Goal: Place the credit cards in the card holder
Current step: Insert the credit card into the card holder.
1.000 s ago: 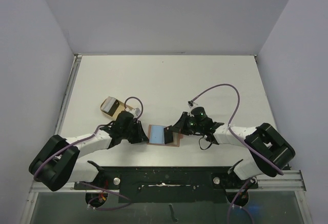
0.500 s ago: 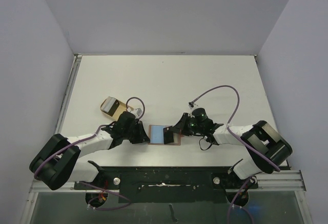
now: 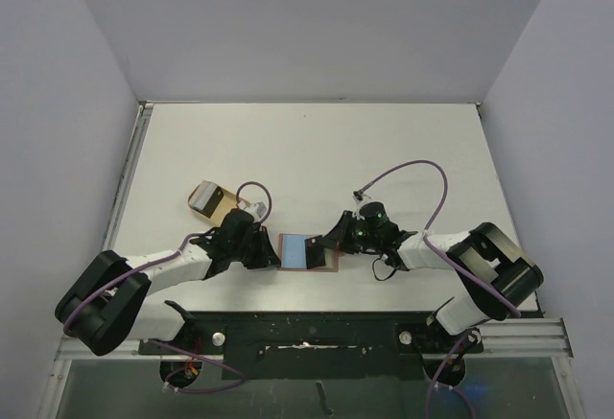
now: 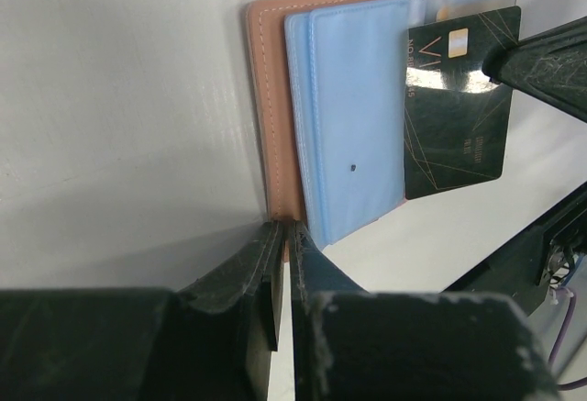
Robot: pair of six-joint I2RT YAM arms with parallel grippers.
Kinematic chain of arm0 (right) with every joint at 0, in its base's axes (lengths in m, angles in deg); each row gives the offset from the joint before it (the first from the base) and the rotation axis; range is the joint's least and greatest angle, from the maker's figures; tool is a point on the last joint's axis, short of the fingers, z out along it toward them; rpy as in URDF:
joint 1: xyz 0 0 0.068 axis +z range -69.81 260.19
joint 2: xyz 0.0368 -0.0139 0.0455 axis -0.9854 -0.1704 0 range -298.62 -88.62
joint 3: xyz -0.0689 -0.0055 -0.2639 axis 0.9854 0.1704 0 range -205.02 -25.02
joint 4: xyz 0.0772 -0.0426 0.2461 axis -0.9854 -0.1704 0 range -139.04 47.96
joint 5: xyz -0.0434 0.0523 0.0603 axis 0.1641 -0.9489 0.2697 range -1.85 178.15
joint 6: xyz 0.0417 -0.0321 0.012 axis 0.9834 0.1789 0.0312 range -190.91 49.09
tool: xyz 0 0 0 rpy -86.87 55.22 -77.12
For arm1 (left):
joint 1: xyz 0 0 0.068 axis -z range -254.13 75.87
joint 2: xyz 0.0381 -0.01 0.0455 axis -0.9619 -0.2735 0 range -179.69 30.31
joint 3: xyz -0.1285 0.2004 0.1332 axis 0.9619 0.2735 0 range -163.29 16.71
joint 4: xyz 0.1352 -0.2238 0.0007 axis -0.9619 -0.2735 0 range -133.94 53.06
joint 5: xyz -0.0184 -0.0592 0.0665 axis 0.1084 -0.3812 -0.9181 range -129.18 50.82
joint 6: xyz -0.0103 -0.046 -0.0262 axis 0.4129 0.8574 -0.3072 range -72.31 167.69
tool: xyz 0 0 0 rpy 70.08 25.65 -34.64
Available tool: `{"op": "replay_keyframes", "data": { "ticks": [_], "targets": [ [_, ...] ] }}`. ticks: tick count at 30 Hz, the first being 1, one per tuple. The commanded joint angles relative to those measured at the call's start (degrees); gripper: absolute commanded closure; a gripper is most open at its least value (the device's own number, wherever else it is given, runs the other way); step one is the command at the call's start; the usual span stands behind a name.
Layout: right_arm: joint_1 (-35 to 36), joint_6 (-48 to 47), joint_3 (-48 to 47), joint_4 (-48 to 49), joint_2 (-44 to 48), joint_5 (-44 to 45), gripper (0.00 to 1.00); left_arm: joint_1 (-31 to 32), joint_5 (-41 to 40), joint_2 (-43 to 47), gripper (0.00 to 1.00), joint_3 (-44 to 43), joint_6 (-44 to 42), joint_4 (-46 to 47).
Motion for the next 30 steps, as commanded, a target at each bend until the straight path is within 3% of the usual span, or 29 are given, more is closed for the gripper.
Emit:
{"op": "replay_keyframes", "data": {
  "ticks": [1, 22, 27, 30],
  "targets": [
    [-0.4, 0.1, 0.9, 3.7, -0.7, 0.5, 1.0, 1.0, -0.9, -0.5, 0.94, -0.3, -0.5, 1.5],
    [-0.1, 1.3, 0.7, 8.4, -4.1, 1.2, 1.0, 2.9, -0.3, -0.6, 0.94, 0.9, 2.8, 5.3],
    [1.3, 0.0, -1.6, 4.3, -4.2, 2.6, 0.88, 3.0, -0.3, -0.7, 0.94, 0.7, 2.8, 5.3],
    [2.0, -0.9, -3.5, 0.2, -3.9, 3.5, 0.76, 3.0, -0.5, -0.5, 0.94, 0.5, 2.8, 5.3]
  ]
}}
